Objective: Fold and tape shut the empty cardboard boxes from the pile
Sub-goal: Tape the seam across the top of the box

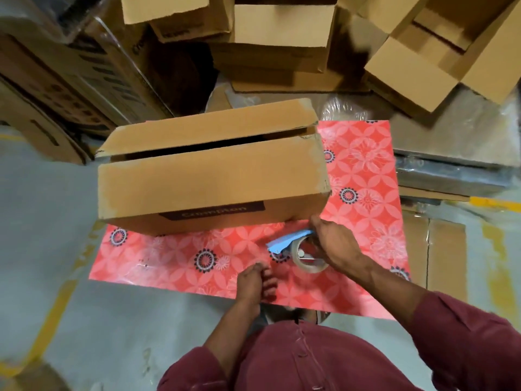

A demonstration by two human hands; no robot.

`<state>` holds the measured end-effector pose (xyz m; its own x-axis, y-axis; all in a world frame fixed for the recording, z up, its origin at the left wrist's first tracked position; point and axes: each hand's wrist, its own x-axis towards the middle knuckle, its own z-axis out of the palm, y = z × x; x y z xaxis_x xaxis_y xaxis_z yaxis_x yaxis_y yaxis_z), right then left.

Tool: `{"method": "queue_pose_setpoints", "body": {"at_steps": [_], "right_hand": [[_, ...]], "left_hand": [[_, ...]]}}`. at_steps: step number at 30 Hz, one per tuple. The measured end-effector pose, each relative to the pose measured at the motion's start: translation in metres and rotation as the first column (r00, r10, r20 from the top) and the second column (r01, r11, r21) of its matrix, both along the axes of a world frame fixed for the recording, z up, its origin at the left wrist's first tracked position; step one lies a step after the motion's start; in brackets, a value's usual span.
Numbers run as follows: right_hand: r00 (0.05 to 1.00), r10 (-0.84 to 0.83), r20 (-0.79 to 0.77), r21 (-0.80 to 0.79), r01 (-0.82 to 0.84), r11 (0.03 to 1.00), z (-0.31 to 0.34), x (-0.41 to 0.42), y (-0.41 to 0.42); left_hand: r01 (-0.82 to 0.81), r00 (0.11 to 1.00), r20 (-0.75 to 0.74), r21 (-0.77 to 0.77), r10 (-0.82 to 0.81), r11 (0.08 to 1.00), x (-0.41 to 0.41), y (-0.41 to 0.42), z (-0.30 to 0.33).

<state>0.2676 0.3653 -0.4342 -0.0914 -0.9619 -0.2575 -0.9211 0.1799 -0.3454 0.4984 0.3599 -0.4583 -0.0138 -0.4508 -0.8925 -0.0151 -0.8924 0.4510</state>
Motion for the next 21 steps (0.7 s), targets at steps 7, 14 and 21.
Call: {"method": "queue_pose_setpoints", "body": {"at_steps": [7,14,21], "right_hand": [[0.984,-0.03,0.177,-0.309,0.085,0.947,0.074,0.008,0.008],[0.968,0.033,0.25,-0.484,0.095,0.87,0.135,0.023,-0.026],[0.975,0.041,0.219,-0.475,0.071,0.877,0.161,0.054,-0.077]], "left_hand": [[-0.074,0.951,-0.296,0.079,0.094,0.994,-0.009,-0.012,0.061],[-0.259,0.872,-0.436,-0.028,0.221,0.966,0.004,-0.051,0.143],[-0.299,0.843,-0.49,-0.083,0.222,0.951,0.035,-0.098,0.18]]}}
